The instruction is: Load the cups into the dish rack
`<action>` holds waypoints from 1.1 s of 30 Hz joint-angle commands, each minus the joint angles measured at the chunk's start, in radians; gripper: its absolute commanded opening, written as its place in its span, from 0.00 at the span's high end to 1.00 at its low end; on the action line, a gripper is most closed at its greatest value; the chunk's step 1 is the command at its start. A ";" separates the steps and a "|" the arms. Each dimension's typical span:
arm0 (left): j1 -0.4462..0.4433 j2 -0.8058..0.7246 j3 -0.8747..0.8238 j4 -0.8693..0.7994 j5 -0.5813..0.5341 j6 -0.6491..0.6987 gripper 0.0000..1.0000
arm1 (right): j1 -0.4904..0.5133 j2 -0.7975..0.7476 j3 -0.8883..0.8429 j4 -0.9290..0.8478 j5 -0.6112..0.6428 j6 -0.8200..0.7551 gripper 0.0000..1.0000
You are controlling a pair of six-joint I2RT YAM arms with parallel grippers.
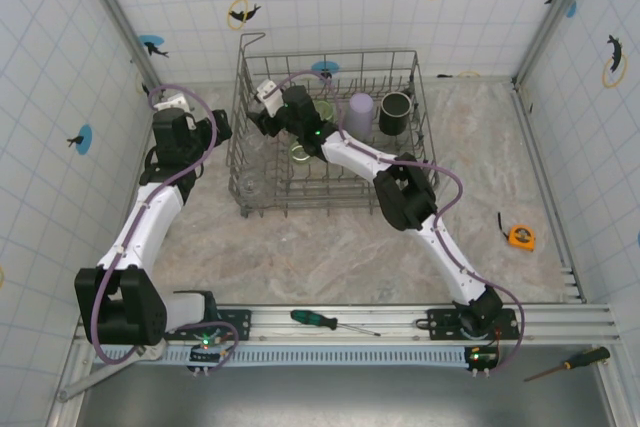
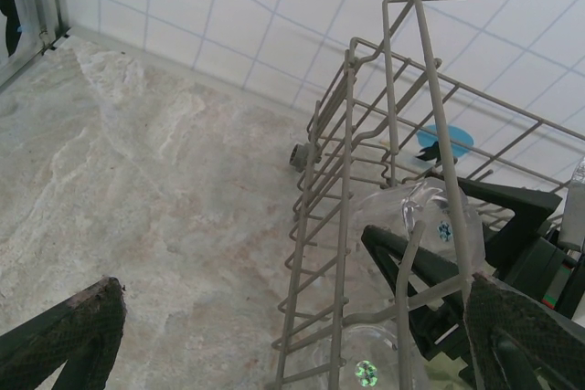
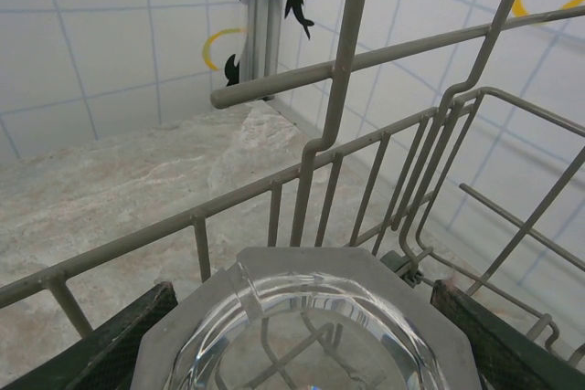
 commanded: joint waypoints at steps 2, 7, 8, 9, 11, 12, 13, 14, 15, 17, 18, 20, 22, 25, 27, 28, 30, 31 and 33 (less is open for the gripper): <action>0.009 0.015 -0.004 0.006 0.020 -0.014 0.03 | 0.009 0.031 0.056 -0.009 0.027 -0.040 0.65; 0.009 0.014 -0.004 0.005 0.017 -0.014 0.03 | 0.015 0.032 0.056 0.006 0.031 -0.037 0.46; 0.009 0.015 -0.004 0.005 0.018 -0.015 0.03 | 0.018 0.031 0.056 0.010 0.029 -0.038 0.43; 0.009 0.015 -0.004 0.005 0.018 -0.014 0.03 | 0.019 0.031 0.056 0.013 0.027 -0.040 0.41; 0.010 0.015 -0.004 0.005 0.018 -0.015 0.03 | 0.023 0.031 0.056 0.019 0.029 -0.042 0.35; 0.009 0.015 -0.005 0.005 0.018 -0.015 0.03 | 0.024 0.032 0.056 0.023 0.027 -0.042 0.32; 0.008 0.016 -0.004 0.005 0.018 -0.015 0.03 | 0.024 0.033 0.056 0.026 0.026 -0.040 0.30; 0.010 0.015 -0.005 0.005 0.018 -0.016 0.03 | 0.023 0.033 0.056 0.029 0.026 -0.037 0.29; 0.009 0.014 -0.005 0.005 0.018 -0.016 0.03 | 0.024 0.035 0.055 0.031 0.026 -0.035 0.27; 0.010 0.014 -0.005 0.005 0.019 -0.016 0.03 | 0.023 0.036 0.056 0.036 0.024 -0.027 0.23; 0.010 0.014 -0.006 0.007 0.021 -0.018 0.03 | 0.022 0.035 0.056 0.039 0.023 -0.020 0.23; 0.009 0.014 -0.005 0.007 0.022 -0.018 0.03 | 0.017 0.037 0.054 0.058 0.007 0.008 0.25; 0.009 0.014 -0.006 0.007 0.025 -0.019 0.03 | 0.012 0.043 0.054 0.077 -0.028 0.035 0.28; 0.010 0.015 -0.007 0.008 0.028 -0.019 0.02 | 0.013 0.054 0.054 0.106 -0.036 0.062 0.29; 0.008 0.015 -0.007 0.009 0.026 -0.019 0.02 | 0.014 0.056 0.054 0.115 -0.040 0.074 0.28; 0.009 0.015 -0.007 0.008 0.026 -0.019 0.03 | 0.013 0.054 0.054 0.122 -0.044 0.086 0.29; 0.009 0.014 -0.007 0.008 0.027 -0.019 0.02 | 0.012 0.053 0.054 0.130 -0.045 0.102 0.30; 0.009 0.014 -0.007 0.008 0.028 -0.018 0.03 | 0.013 0.050 0.053 0.132 -0.043 0.107 0.29; 0.008 0.014 -0.006 0.009 0.027 -0.019 0.03 | 0.013 0.039 0.043 0.146 -0.050 0.122 0.27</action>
